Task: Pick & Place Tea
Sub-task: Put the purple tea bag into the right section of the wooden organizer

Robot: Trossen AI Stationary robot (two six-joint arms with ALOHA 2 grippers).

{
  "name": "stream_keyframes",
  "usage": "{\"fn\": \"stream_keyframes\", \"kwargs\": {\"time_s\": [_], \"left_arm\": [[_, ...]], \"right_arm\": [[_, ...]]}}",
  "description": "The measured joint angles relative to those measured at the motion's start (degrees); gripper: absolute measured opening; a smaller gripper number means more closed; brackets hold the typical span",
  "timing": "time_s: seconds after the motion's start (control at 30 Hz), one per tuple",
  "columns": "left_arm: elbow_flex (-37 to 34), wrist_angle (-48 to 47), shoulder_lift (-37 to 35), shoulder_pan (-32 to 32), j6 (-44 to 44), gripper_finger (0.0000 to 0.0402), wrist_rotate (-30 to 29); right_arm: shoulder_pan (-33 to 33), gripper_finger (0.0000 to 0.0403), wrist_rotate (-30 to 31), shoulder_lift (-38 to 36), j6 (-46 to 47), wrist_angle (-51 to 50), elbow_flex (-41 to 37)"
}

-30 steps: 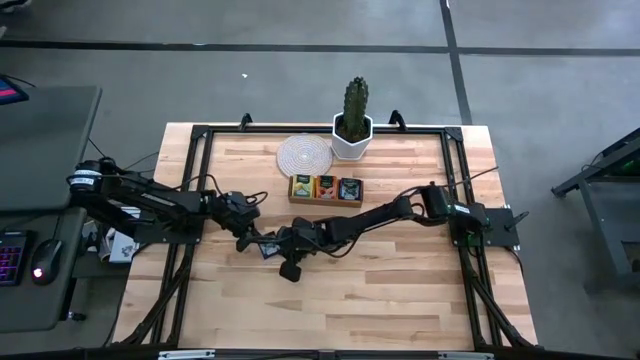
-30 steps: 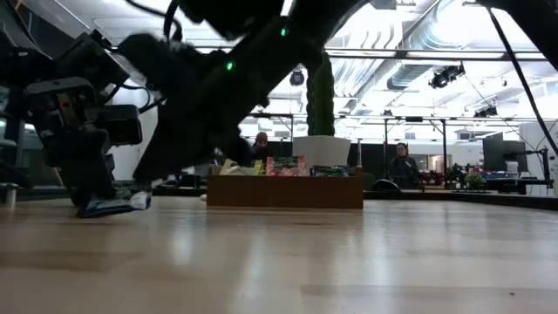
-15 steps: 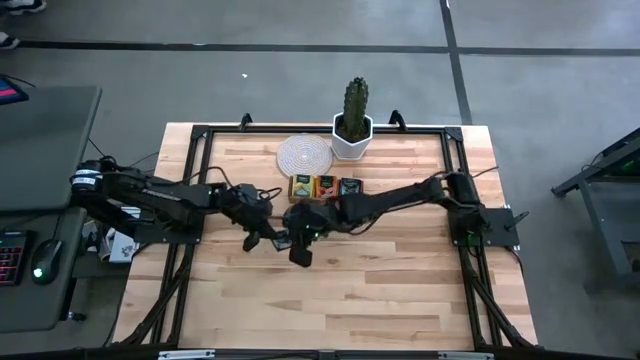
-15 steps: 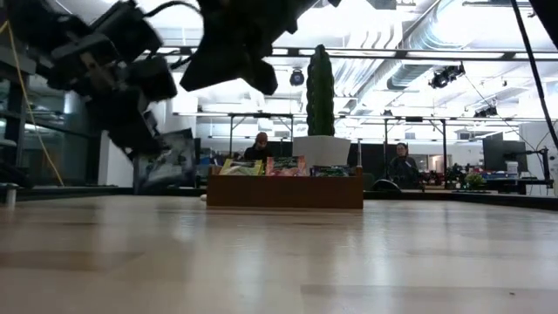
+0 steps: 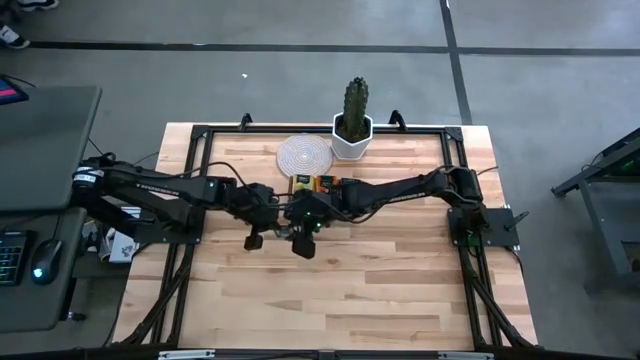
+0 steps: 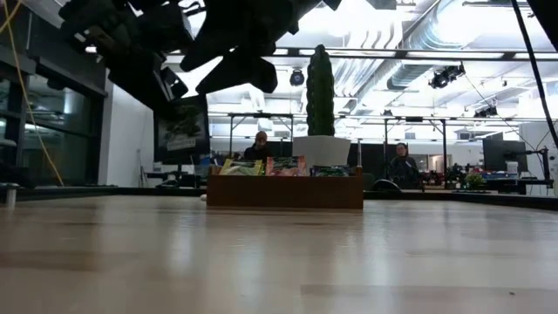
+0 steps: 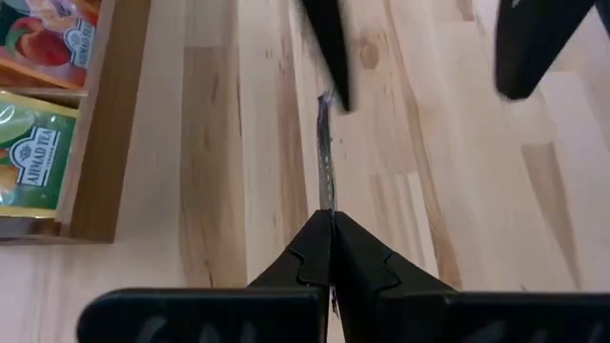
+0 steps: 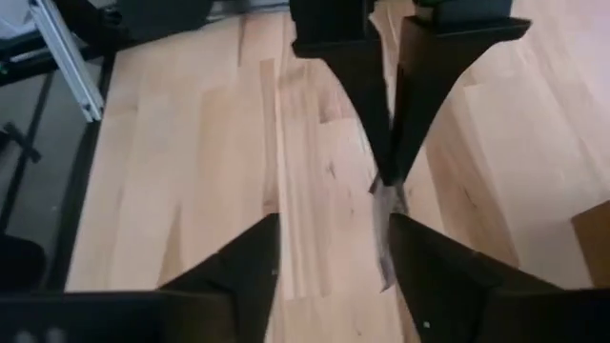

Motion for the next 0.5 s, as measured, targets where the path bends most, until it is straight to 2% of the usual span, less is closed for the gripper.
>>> {"fn": "stream_keyframes", "kwargs": {"time_s": [0.1, 0.2, 0.33, 0.5], "left_arm": [[0.59, -0.31, 0.00, 0.03, 0.04, 0.0000, -0.21], [0.73, 0.28, 0.00, 0.05, -0.02, 0.0000, -0.39], [0.73, 0.88, 0.00, 0.04, -0.23, 0.0000, -0.63], [0.73, 3.54, 0.00, 0.04, -0.46, 0.0000, -0.80]], "right_arm": [[-0.04, 0.0226, 1.75, 0.00, -0.70, 0.88, 0.00], [-0.05, 0.0245, 2.78, 0.00, -0.71, 0.72, -0.08], [-0.04, 0.0248, 3.38, 0.00, -0.95, 0.10, -0.31], [-0.02, 0.0230, 4.65, 0.00, -0.84, -1.68, -0.31]]}}
